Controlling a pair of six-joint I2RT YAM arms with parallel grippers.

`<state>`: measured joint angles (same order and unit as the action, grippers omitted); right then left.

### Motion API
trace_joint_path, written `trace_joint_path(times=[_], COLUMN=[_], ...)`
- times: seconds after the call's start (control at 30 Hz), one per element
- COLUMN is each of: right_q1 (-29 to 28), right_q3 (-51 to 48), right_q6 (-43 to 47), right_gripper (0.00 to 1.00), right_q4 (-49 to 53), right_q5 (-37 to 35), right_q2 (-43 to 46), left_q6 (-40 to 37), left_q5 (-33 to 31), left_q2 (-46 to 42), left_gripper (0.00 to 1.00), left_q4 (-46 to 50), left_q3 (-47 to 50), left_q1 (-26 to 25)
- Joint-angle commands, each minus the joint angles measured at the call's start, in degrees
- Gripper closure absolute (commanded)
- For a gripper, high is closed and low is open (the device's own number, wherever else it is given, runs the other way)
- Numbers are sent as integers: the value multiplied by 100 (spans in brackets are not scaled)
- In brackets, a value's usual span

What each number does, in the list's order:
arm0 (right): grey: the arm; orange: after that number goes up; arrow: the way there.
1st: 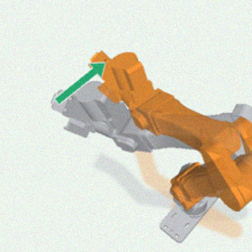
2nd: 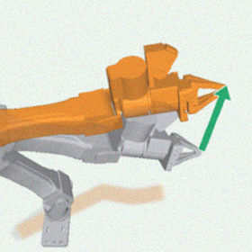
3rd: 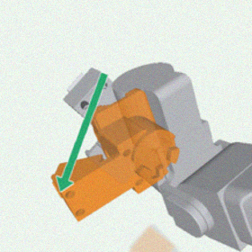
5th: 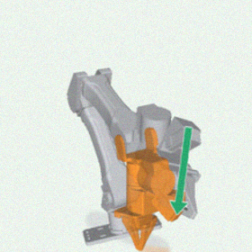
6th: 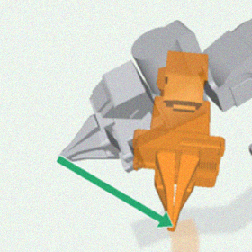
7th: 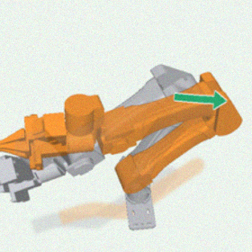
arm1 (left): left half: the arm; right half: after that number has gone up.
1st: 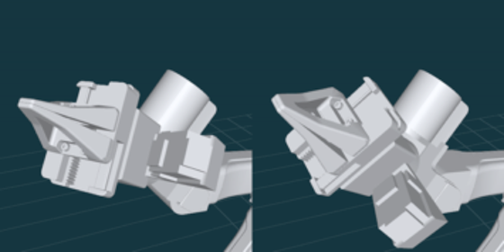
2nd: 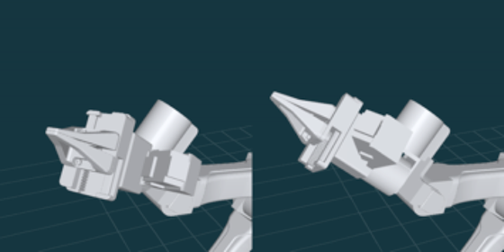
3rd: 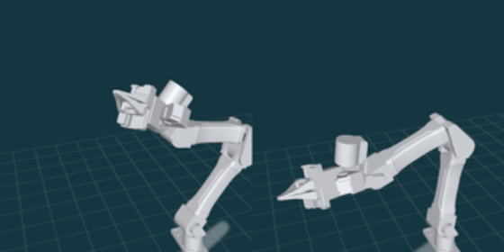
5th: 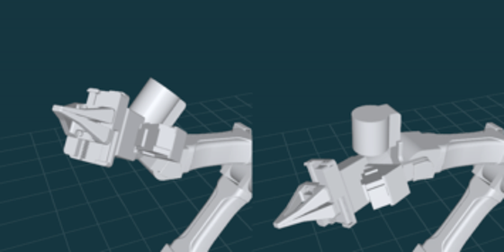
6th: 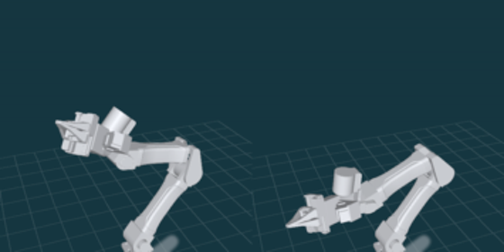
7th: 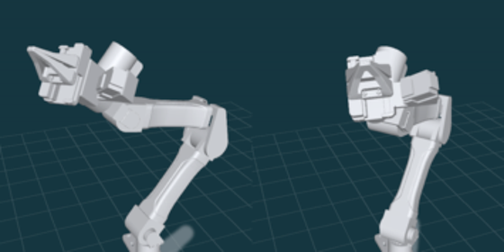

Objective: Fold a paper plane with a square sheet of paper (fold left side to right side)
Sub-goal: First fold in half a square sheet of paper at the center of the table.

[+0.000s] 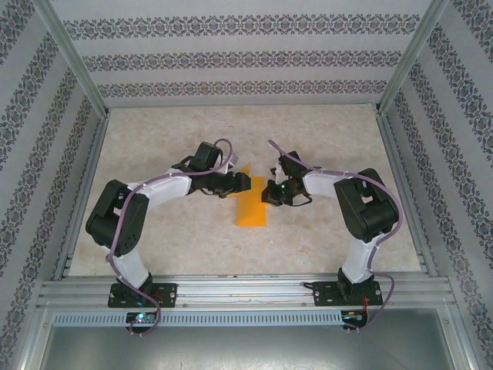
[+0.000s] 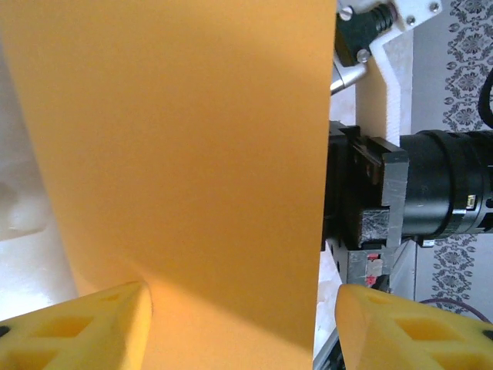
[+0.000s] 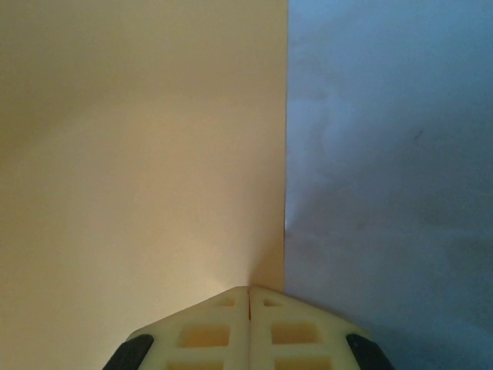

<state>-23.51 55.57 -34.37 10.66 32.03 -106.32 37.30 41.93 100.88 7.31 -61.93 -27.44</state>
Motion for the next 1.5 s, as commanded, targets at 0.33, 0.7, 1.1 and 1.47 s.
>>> trace_joint_path(times=[0.33, 0.7, 1.1, 1.47], right_q1=[-75, -14, 417, 342], right_q3=[-600, -539, -747, -717], right_q6=[-448, -544, -363, -659], right_gripper=[100, 100, 70, 62], right_q4=[-732, -692, -1013, -1811], right_q5=[145, 215, 1011, 1394], right_q2=[133, 565, 1038, 389], left_q6=[347, 668, 523, 532], left_q5=[-198, -423, -249, -185], left_q2=[641, 739, 760, 725], left_gripper=[46, 53, 56, 57], left_q4=[-220, -619, -514, -598], left_q3=[-92, 24, 19, 147], left_q1=[-157, -153, -156, -156])
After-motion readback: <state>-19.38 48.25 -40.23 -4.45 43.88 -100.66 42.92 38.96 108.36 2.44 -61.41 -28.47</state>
